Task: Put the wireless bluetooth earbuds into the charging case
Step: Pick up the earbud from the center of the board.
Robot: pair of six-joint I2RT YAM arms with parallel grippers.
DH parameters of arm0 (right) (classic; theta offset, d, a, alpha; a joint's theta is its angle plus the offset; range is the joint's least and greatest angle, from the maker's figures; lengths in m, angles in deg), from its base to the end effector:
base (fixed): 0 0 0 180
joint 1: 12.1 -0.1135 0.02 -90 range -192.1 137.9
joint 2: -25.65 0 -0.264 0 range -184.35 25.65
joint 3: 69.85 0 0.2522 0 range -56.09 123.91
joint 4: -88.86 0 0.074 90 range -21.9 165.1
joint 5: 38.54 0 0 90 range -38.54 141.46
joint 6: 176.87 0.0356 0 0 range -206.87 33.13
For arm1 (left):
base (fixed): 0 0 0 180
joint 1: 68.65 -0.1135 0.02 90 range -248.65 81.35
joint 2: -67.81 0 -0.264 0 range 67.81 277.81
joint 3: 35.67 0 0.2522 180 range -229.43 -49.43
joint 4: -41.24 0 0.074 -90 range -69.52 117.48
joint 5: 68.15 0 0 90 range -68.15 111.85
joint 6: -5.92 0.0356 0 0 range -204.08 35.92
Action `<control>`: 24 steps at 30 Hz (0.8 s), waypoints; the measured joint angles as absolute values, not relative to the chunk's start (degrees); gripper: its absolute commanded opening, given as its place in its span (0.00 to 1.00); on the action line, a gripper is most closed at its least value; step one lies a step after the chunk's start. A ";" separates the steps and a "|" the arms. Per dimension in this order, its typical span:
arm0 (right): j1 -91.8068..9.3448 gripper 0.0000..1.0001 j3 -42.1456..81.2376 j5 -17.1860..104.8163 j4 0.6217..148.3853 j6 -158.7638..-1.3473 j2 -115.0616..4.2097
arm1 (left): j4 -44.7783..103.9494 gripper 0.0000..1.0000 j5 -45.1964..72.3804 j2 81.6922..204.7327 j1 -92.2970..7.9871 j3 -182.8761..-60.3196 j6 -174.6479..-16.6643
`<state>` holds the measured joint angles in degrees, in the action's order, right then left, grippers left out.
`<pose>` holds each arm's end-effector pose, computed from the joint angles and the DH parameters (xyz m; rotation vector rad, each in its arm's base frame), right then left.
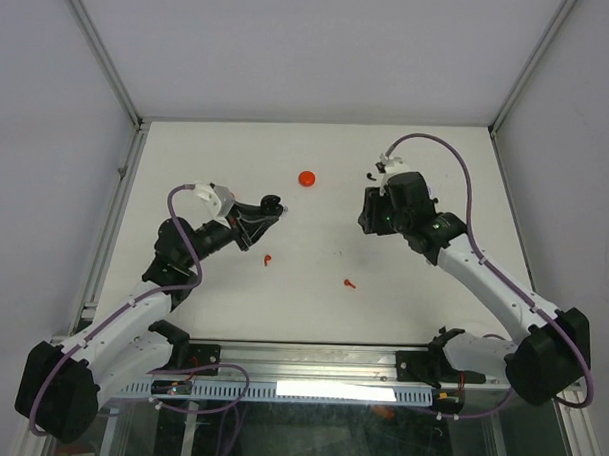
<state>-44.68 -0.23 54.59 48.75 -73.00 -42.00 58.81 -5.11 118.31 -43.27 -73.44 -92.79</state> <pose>0.2183 0.1372 0.2987 -0.3381 2.2371 0.3770 0.1769 -0.1018 0.2706 0.6053 1.4291 -0.8232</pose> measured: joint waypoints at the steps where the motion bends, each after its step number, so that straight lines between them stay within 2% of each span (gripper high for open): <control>1: -43.74 0.45 -0.65 54.68 48.86 -72.85 -42.42 | 58.49 0.00 -4.93 118.07 -43.27 -73.53 -92.44; 13: -27.33 0.45 -0.69 57.04 53.25 -71.78 -52.45 | 55.54 0.00 -3.51 116.36 -43.27 -74.20 -90.91; 24: -14.89 0.42 9.71 60.87 56.03 -72.43 -70.33 | 55.32 0.00 -3.56 115.55 -43.27 -74.38 -90.78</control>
<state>-14.89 9.71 60.87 56.03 -72.43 -70.33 55.32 -3.56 115.55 -43.27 -74.38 -90.78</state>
